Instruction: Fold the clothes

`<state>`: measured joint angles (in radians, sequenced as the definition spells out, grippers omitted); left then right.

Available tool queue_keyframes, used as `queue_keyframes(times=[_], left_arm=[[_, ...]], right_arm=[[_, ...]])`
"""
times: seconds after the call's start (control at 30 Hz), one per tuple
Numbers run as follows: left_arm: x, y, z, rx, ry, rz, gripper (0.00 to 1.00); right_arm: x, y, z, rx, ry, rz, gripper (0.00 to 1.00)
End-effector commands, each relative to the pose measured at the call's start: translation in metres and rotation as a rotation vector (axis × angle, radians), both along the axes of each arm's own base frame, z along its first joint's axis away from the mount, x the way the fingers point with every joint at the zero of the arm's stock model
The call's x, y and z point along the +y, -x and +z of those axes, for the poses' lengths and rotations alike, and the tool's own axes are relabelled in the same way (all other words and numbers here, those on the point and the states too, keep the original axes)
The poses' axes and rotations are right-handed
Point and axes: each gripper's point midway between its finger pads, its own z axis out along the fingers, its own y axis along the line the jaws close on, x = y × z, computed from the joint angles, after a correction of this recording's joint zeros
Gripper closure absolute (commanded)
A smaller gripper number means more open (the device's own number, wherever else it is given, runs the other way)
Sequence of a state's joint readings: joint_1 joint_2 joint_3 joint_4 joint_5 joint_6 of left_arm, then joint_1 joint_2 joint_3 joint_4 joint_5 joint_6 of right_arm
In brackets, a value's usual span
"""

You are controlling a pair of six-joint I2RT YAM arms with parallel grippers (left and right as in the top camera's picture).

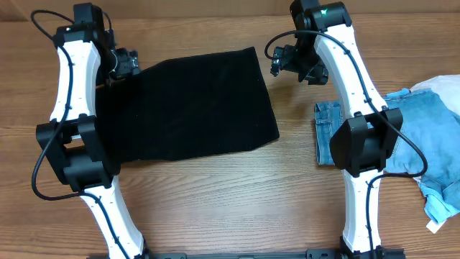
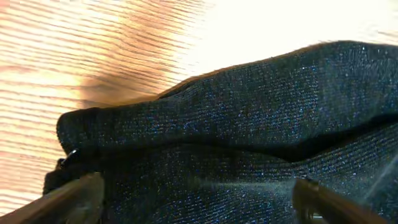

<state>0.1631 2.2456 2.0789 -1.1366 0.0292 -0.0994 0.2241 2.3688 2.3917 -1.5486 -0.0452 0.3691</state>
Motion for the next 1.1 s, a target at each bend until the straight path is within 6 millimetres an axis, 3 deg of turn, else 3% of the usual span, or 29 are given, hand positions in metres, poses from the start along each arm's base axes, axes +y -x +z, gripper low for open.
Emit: queue_keyframes(times=[0.0,0.13,0.2,0.27,0.3,0.33,0.4,0.47,0.57,0.63,0.9,1.0,1.03,1.07], left_arm=[[-0.016,-0.002,-0.018,0.025,0.058,-0.1,0.0],[-0.031,0.0,-0.064,0.109,0.107,-0.139,0.01],[-0.035,0.001,-0.08,0.135,0.11,-0.147,0.12],[-0.037,0.003,-0.093,0.16,0.115,-0.149,0.29],[-0.037,0.004,-0.096,0.166,0.116,-0.148,0.66],[-0.037,0.003,-0.095,0.163,0.115,-0.148,0.89],[-0.036,0.0,-0.084,0.149,0.113,-0.148,0.96],[-0.035,-0.005,-0.064,0.118,0.106,-0.148,0.96],[-0.031,-0.02,-0.006,0.032,0.08,-0.124,0.96],[-0.03,-0.027,0.01,-0.009,0.073,-0.122,0.96],[0.01,-0.042,0.018,-0.072,-0.066,0.015,0.96],[0.014,-0.051,0.019,-0.106,-0.074,0.031,0.92],[0.015,-0.051,0.018,-0.104,-0.078,0.033,0.72],[0.017,-0.049,0.018,-0.096,-0.09,0.037,0.13]], right_arm=[[0.004,-0.001,0.006,-0.019,-0.007,0.009,0.0],[0.007,-0.001,0.007,-0.015,-0.024,0.011,0.0],[0.007,0.0,0.007,-0.014,-0.029,0.011,0.0],[0.008,0.0,0.007,-0.012,-0.031,0.011,0.0],[0.008,0.0,0.007,-0.012,-0.031,0.012,0.0],[0.008,0.0,0.007,-0.012,-0.031,0.012,0.0],[0.008,0.0,0.007,-0.013,-0.031,0.011,0.0],[0.008,-0.001,0.007,-0.018,-0.032,0.011,0.0],[0.009,-0.004,0.007,-0.028,-0.035,0.011,0.0],[0.009,-0.004,0.007,-0.028,-0.035,0.011,0.0],[0.009,-0.003,0.007,-0.023,-0.039,0.008,0.0],[0.017,-0.003,0.008,-0.023,-0.08,0.014,0.0],[0.02,-0.003,0.008,-0.023,-0.087,0.019,0.0],[0.025,-0.001,0.008,-0.023,-0.087,0.03,0.0]])
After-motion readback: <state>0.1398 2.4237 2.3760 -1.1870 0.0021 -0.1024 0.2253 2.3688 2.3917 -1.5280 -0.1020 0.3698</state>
